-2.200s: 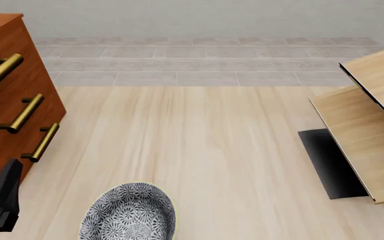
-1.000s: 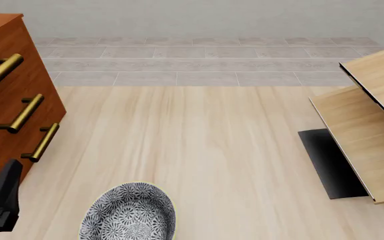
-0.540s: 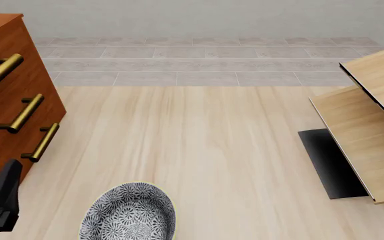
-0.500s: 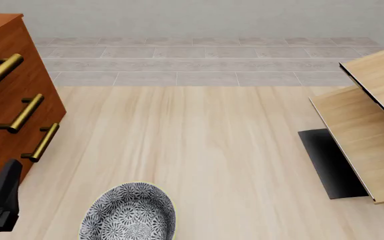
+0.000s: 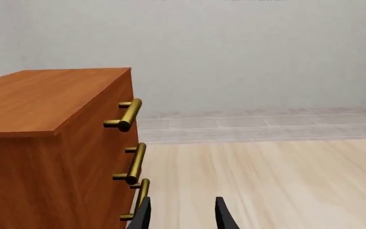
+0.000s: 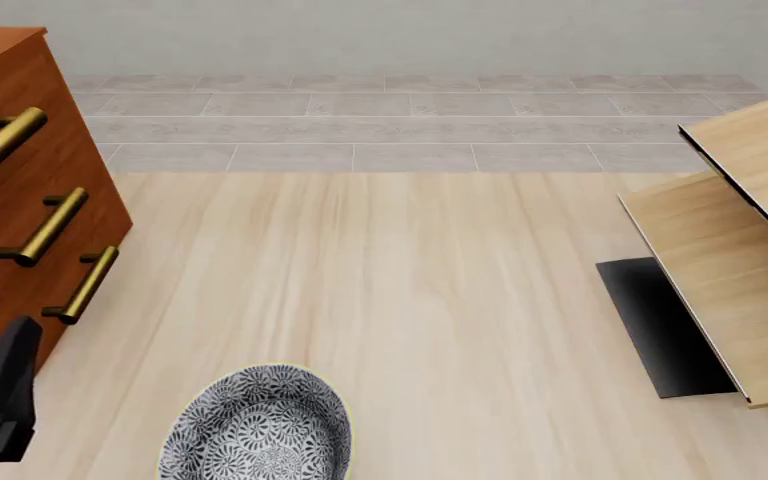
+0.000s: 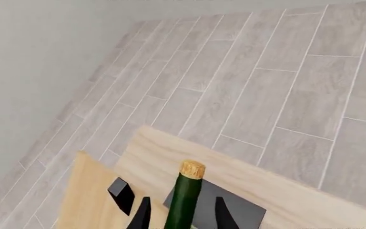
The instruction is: Put the wine bottle on the wine rack.
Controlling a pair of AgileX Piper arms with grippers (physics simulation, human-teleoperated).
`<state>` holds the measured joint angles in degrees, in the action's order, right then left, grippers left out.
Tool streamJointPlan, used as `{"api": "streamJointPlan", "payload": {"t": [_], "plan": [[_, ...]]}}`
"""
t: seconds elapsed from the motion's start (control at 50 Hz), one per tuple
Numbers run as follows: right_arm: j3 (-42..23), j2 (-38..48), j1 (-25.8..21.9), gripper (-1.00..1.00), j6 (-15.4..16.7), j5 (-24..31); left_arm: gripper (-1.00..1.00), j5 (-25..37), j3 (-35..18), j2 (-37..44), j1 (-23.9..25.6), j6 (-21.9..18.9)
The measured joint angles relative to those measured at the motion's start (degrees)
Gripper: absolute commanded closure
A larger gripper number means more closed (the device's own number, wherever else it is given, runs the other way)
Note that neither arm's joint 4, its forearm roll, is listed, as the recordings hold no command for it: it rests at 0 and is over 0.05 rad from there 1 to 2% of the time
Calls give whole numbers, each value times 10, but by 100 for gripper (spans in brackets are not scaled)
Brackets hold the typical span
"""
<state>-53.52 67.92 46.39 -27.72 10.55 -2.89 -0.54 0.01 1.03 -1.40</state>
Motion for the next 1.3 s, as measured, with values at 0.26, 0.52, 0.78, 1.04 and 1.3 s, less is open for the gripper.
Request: {"api": "streamJointPlan", "payload": {"t": [0.26,0.52,0.78,1.04,1.3], "plan": [[-16,-15,-4,-100,-11,22,-100,0,-2,0,0,1],[-35,-39,-13,-100,-19,47,-100,0,-6,0,-1,3],[-56,-74,-26,-100,-19,74,-100,2,-11,0,-2,5],[-70,-115,-52,-100,-2,94,-100,4,-16,0,-3,6],[-80,-157,-86,-100,17,114,-100,5,-19,0,-3,7]]}}
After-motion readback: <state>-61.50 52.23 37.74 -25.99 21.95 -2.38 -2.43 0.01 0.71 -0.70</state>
